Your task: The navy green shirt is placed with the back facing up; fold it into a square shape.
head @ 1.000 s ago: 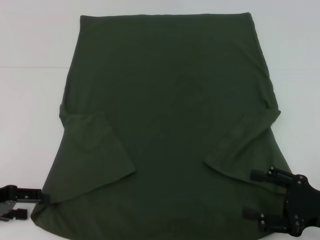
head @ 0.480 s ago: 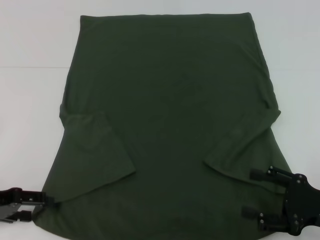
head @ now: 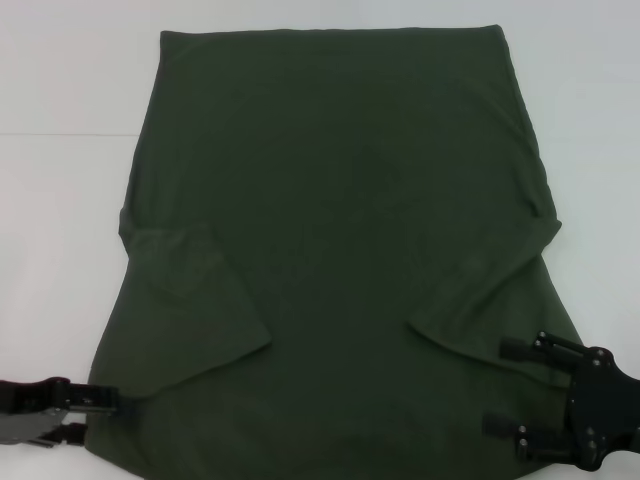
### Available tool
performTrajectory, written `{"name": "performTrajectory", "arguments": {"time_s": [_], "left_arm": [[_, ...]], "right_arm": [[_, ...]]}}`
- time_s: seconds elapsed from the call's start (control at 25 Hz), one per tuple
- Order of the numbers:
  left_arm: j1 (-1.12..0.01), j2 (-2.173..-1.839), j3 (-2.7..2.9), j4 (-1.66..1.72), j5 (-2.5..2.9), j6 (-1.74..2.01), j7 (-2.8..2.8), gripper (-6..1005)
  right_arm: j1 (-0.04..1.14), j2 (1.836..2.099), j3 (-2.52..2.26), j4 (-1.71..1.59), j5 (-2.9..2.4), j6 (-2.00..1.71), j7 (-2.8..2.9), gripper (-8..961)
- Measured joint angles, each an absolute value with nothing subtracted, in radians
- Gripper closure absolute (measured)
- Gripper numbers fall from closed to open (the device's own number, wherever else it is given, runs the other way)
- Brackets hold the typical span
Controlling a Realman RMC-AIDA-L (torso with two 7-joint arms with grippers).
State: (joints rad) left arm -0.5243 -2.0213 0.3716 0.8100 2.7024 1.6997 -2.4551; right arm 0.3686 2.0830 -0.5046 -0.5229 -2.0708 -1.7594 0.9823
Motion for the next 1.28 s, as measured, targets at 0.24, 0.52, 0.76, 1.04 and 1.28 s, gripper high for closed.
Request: {"name": "performTrajectory", "arguments": {"time_s": [0.24,0.52,0.76,1.04,1.28], "left_arm": [[-0.547,-2.033,0.372,0.788,2.701,1.687,-2.449,183],[-0.554,-2.042,0.395,0.795,2.706,1.665,-2.46,193],[-0.545,-2.044,0.396,0.808,2.701,1.645,-2.458,244],[-0.544,-2.046,0.396,0.805,2.702,1.639,-2.445,541],[-0.547,-2.045,0.396,0.804,2.703,1.644,-2.445,780]], "right_arm": [[0.37,2.083,-0.505,-0.52,-2.071,-1.759,0.983,31],[0.367,2.083,-0.502,-0.52,-2.071,-1.76,0.983,32],[0.362,2.083,-0.498,-0.522,-2.071,-1.764,0.983,32],[0.359,2.083,-0.497,-0.523,-2.067,-1.77,0.986,32],[0.359,2.083,-0.495,-0.525,-2.065,-1.771,0.997,33]]}}
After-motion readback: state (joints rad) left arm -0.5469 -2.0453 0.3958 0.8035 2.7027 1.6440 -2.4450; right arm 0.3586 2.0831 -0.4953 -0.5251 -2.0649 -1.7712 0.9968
